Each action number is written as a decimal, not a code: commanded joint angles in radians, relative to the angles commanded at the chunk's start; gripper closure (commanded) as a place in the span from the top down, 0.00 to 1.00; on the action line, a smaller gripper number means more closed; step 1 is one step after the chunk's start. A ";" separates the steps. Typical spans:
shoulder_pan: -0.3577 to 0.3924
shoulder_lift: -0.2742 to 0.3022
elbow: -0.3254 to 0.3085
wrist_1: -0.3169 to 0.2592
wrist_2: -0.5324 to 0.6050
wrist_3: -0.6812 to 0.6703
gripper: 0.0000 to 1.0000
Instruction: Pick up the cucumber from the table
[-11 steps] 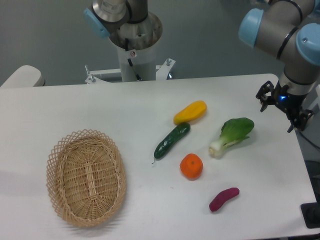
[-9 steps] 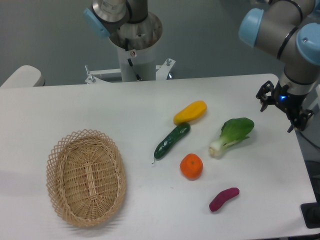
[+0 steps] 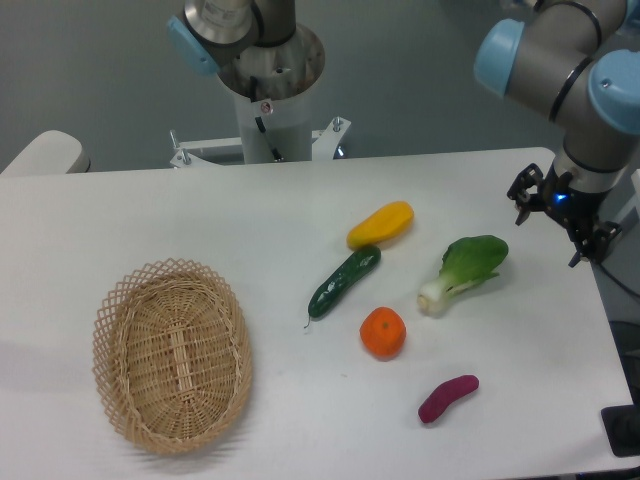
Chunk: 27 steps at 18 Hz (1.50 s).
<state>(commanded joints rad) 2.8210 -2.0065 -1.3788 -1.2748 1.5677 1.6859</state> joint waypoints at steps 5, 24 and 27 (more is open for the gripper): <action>-0.011 0.057 -0.117 0.031 0.000 -0.072 1.00; -0.267 0.141 -0.485 0.268 -0.009 -0.545 1.00; -0.291 0.138 -0.546 0.356 -0.006 -0.528 1.00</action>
<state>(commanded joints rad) 2.5296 -1.8684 -1.9249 -0.9192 1.5616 1.1581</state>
